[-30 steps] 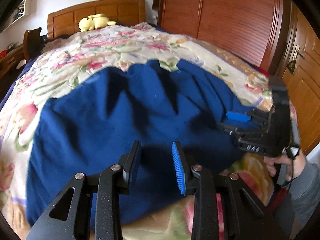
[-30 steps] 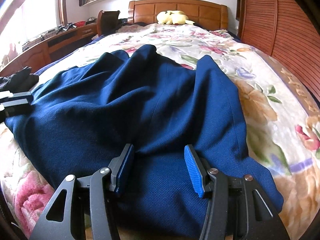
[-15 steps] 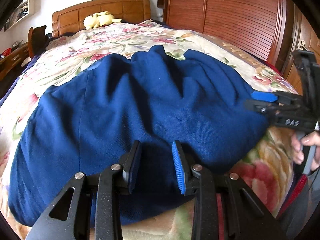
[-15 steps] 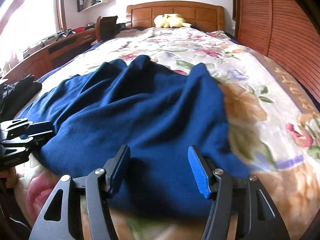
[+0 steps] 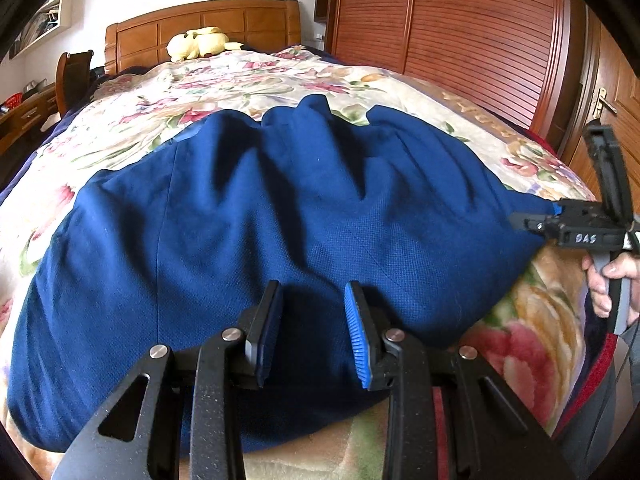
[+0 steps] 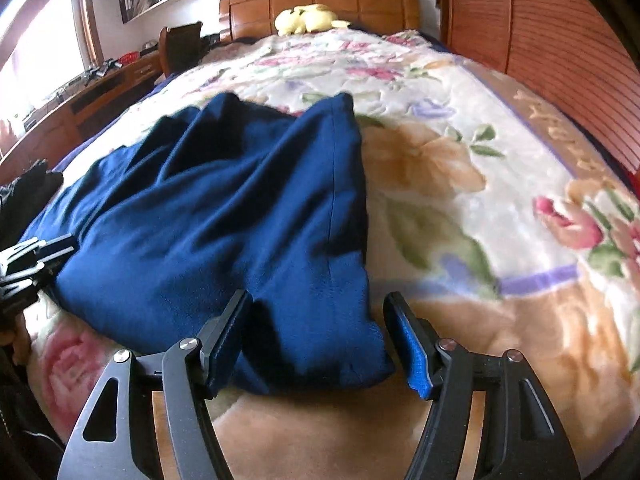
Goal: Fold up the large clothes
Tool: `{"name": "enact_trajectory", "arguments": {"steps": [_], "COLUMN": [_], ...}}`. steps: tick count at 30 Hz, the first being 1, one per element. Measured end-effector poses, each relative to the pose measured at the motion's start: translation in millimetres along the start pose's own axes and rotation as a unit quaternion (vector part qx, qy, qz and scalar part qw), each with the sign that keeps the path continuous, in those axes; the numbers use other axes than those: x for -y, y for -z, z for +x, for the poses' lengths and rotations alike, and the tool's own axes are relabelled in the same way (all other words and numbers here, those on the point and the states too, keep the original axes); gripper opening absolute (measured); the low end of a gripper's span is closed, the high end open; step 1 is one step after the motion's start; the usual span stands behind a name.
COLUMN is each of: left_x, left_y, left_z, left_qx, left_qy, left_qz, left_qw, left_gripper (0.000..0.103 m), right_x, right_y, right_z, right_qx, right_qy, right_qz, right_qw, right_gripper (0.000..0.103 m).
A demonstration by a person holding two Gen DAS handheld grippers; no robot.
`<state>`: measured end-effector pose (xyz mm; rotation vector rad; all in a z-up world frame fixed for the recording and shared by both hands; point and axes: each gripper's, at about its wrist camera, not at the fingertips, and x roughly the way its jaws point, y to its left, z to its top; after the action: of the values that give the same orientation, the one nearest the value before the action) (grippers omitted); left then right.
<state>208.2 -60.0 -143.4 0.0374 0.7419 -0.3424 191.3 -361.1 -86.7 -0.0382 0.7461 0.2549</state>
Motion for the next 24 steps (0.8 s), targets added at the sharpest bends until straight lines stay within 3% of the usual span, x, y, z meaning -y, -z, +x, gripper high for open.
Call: {"name": "enact_trajectory", "arguments": {"steps": [15,19,21,22,24], "left_x": [2,2,1,0,-2], "left_y": [0,-1,-1,-2,-3], "left_z": [-2,-2,-2,-2,-3], "left_qx": [0.003,0.004,0.005,0.007,0.006], "left_qy": [0.004,0.007,0.013,0.017,0.021], "left_qz": [-0.003,-0.005,-0.009,-0.013,-0.016], "left_qw": [1.0,1.0,0.9999,0.9998,0.9996], "left_gripper": [0.033,0.033,0.033,0.033,0.033], "right_x": [14,18,16,14,10], "right_y": [-6,-9,-10,-11,-14], "right_z": [19,23,22,20,16], "right_qx": [-0.033,-0.049,-0.051,-0.05,-0.046], "right_qy": [-0.038,-0.07,-0.072,-0.077,-0.073], "right_qz": [0.013,0.026,0.028,0.028,0.024], "right_qw": [0.999,0.996,0.996,0.995,0.996], "right_gripper": [0.069,0.055,0.046,0.035,0.028]}}
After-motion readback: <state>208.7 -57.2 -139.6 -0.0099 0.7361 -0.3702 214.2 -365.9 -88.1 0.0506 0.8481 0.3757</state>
